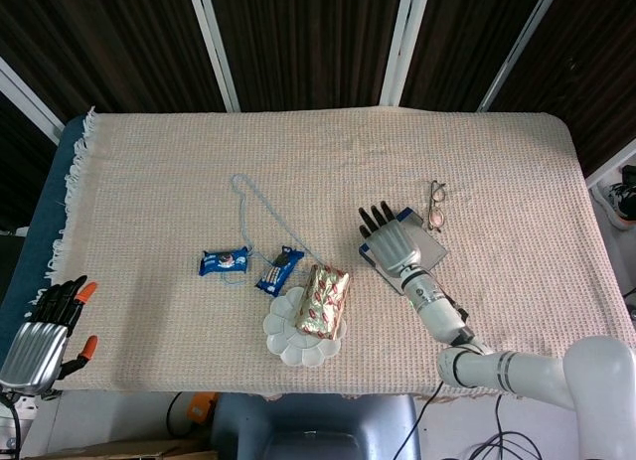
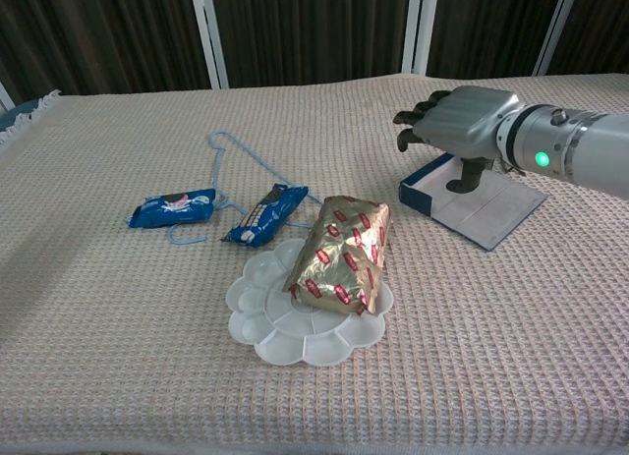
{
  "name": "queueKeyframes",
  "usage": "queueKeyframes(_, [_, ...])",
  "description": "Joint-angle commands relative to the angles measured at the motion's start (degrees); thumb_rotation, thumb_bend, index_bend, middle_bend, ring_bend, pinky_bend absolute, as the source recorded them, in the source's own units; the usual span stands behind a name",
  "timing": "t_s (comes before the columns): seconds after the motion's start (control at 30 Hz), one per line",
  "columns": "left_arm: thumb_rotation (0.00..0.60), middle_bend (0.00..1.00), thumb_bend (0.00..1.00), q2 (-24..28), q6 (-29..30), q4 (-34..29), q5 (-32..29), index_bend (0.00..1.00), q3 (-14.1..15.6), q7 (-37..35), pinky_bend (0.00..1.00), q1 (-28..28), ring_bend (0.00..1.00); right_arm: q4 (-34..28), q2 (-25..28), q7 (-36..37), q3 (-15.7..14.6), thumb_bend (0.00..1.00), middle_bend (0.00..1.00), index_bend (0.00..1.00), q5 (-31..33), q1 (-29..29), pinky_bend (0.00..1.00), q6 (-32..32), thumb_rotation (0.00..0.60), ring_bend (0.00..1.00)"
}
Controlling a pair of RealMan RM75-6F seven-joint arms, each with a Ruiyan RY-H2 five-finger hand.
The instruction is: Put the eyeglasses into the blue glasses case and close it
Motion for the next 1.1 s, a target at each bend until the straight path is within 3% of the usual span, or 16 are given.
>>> queueKeyframes(0.03, [0.600,0.00,0.39,0.09,0.17,0.03,0.15,0.00,0.05,-0.22,0.08,0.06,0.00,-1.24,-0.01,-2.44,-1.10,0.49,0.00,0.32,1.16,0.76,0.00,0.29,0.600,0.00])
queueKeyframes(0.57, [0.600,0.00,0.40,0.03,0.18,0.10,0.75,0.00,0.31,-0.23,0.08,0.07,0.00,-9.41,3.69,-8.52,-5.75,0.51,0.00,0.36,5.55,1.84,0.00,2.64,0.600,0.00])
queueKeyframes(1.1, [0.600,0.00,0.40,-0.68,-0.57,-0.40,0.19,0.00,0.22,1.92,0.08,-0.08,0.00,-15.71,11.66,-1.38,-13.14,0.51,0.00,0.37,-8.20,-3.11,0.00,5.35,0.600,0.00])
